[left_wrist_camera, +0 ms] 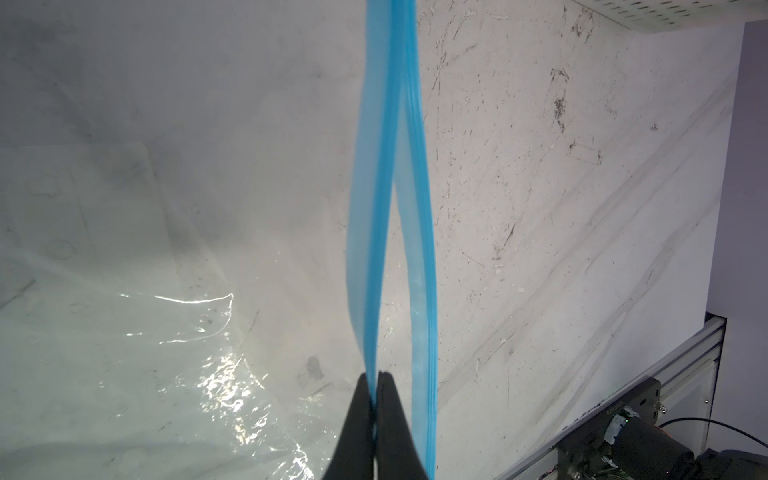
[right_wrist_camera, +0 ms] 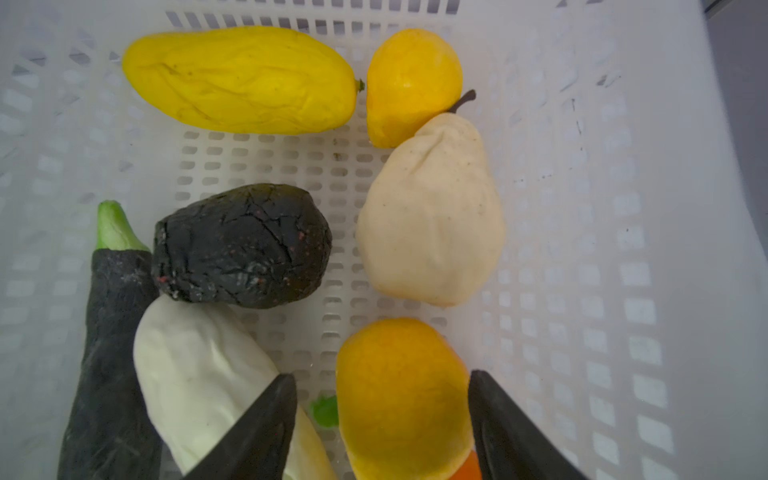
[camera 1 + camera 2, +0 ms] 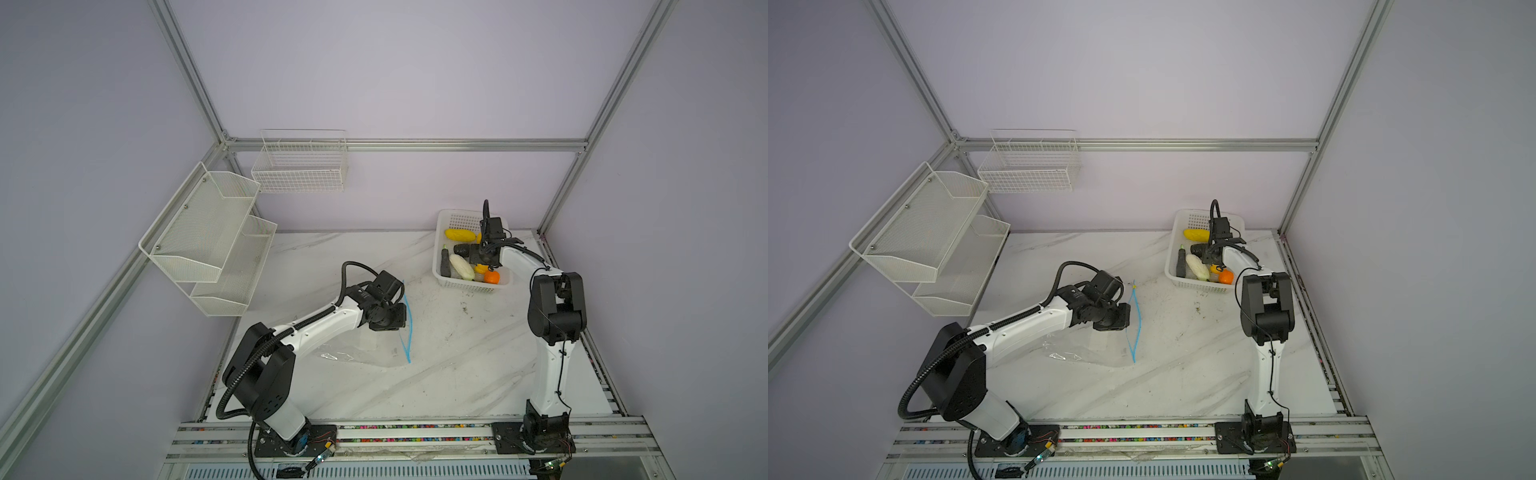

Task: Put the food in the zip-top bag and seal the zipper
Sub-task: 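Release the zipper and reach the right gripper into the food basket, then grasp the yellow-orange peach in the basket with the right gripper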

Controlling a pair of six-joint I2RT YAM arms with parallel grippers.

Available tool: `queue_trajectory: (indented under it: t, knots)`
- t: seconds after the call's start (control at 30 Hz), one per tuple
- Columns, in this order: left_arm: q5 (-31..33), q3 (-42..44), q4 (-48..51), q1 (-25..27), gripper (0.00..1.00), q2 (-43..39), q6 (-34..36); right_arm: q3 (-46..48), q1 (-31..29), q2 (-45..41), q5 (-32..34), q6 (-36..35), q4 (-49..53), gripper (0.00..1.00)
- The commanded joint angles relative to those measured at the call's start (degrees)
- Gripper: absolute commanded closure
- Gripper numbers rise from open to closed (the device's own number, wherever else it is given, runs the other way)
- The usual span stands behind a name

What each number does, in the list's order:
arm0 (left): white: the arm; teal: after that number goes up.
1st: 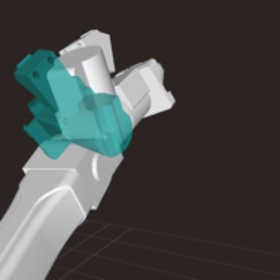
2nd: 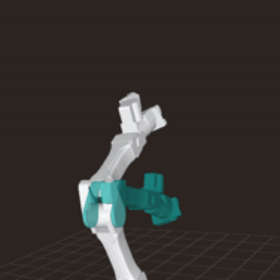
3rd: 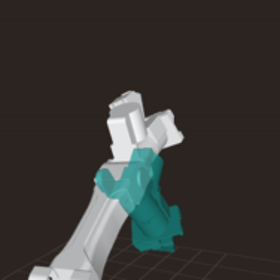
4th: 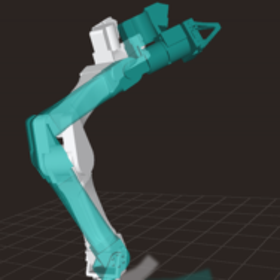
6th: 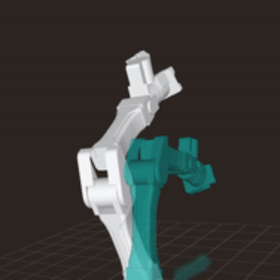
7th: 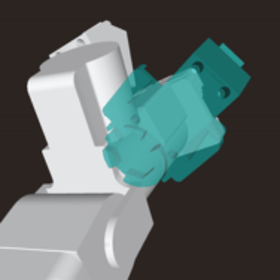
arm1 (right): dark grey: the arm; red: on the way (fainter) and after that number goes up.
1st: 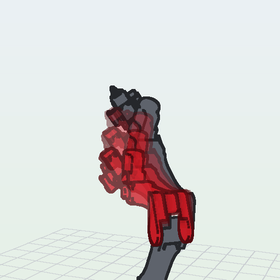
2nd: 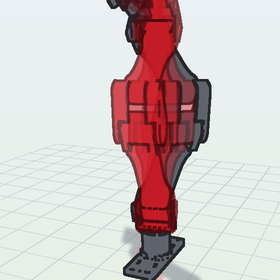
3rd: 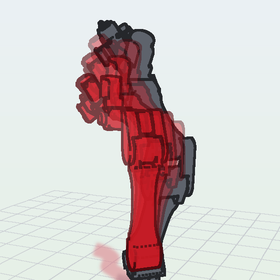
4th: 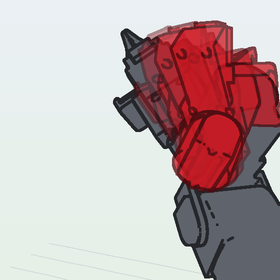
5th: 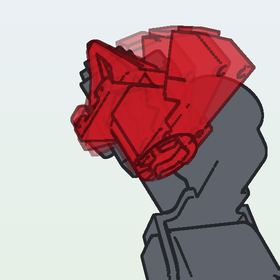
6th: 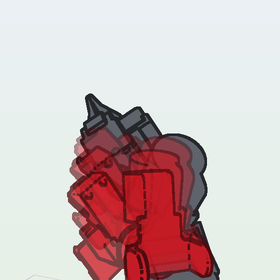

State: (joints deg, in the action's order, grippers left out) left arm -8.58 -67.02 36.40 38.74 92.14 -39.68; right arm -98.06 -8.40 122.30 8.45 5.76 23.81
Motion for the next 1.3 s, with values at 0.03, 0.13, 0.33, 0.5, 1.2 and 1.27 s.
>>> queue_trajectory:
  t: [0.03,0.13,0.33,0.5,1.2,1.27]
  knots:
    - [-0.7,-3.4,-1.4,-0.2,1.0,-0.1,0.1,-1.8,0.1,2.0,-0.6,-0.6,2.2,0.25]
    - [-0.6,-3.3,-1.4,-0.2,1.0,-0.2,0.1,-1.2,0.1,2.1,-0.4,-0.6,2.7,0.25]
    - [-0.6,-3.3,-1.4,-0.2,1.0,-0.2,0.2,0.2,0.1,2.1,1.8,0.0,4.1,0.21]
    - [-0.9,-3.2,-1.4,-0.2,1.0,-0.2,0.5,0.9,0.1,2.9,1.2,0.2,3.8,0.21]
    - [-1.1,-3.6,-1.5,-0.2,1.0,0.1,0.0,-1.1,0.1,3.7,-0.9,-0.7,1.6,0.35]
    - [-1.0,-3.5,-1.4,-0.2,1.0,0.0,0.0,-1.3,0.1,3.5,-1.1,-0.6,1.6,0.38]
